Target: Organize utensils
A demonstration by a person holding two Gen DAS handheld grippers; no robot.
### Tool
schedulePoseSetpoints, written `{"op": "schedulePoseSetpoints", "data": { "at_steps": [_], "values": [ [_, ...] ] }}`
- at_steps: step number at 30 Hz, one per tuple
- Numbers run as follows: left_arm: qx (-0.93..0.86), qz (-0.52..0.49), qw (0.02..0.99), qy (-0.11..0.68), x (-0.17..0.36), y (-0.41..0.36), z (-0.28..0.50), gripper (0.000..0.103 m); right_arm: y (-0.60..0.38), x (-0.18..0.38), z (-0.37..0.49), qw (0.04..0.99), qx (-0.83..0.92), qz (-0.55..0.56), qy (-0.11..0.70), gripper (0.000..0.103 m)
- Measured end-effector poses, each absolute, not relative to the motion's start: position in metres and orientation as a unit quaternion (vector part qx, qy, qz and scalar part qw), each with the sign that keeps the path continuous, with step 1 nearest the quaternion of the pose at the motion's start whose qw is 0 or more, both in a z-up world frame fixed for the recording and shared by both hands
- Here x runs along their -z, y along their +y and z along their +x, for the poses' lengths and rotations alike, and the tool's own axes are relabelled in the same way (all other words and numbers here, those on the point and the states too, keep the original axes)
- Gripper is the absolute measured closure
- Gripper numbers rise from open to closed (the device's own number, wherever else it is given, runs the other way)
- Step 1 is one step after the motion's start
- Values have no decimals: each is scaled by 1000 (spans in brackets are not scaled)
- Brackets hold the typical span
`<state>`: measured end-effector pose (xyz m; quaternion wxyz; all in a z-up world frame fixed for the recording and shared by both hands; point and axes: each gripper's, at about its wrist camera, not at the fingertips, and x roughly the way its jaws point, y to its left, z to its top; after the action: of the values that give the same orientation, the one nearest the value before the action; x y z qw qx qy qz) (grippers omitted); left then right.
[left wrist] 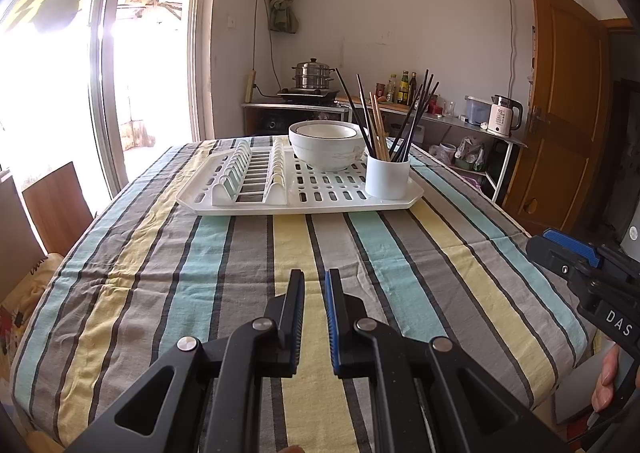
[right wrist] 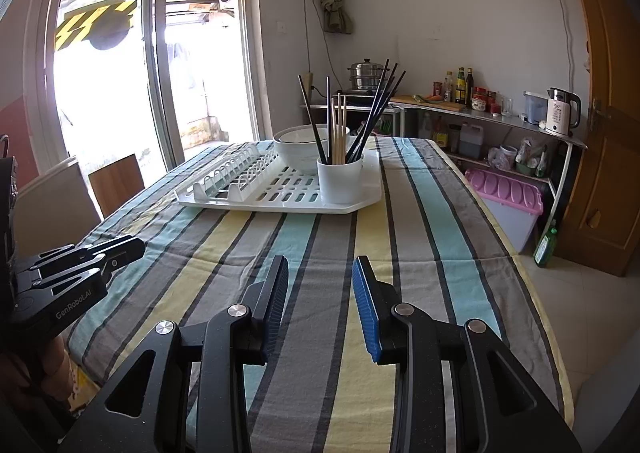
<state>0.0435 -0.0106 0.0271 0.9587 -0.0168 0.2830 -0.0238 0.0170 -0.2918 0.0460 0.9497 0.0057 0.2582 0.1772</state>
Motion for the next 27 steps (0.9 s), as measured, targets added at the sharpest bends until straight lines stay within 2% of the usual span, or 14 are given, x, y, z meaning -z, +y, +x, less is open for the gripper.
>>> {"op": "schedulePoseSetpoints", "data": {
  "at_steps": [27],
  "values": [
    [31, -7, 958, 285, -23, -16, 41, 93, -290, -45, 16, 949, -178, 4, 259, 69]
  ]
}}
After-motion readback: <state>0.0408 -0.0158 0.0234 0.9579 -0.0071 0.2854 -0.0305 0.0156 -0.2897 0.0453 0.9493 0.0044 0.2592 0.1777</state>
